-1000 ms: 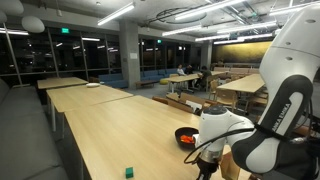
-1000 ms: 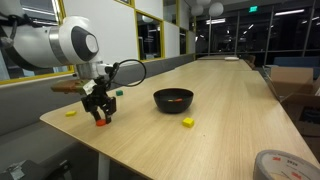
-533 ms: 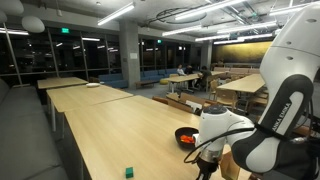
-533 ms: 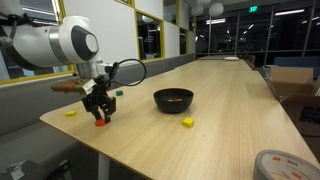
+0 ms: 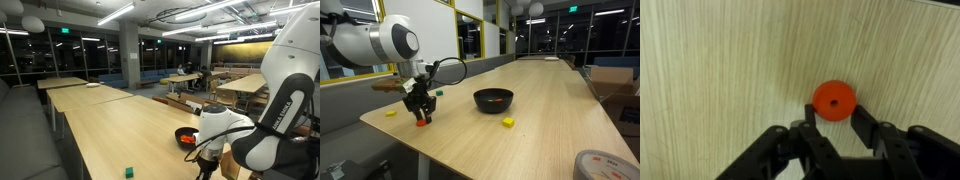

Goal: Put the orange discs in the bowl

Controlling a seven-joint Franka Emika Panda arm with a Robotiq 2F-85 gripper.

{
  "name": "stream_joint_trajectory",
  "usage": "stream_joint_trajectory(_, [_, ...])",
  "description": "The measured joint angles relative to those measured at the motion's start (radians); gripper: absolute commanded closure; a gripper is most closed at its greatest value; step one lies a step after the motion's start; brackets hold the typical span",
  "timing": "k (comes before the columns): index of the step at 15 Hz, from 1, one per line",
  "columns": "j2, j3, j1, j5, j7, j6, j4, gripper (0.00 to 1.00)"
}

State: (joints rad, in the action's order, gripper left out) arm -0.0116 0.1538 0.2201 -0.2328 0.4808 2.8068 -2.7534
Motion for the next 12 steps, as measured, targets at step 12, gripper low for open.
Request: stream_joint_trajectory(12, [0.011, -0.009, -0.007, -0.017, 0.007, -0.007, 0.001, 0.80])
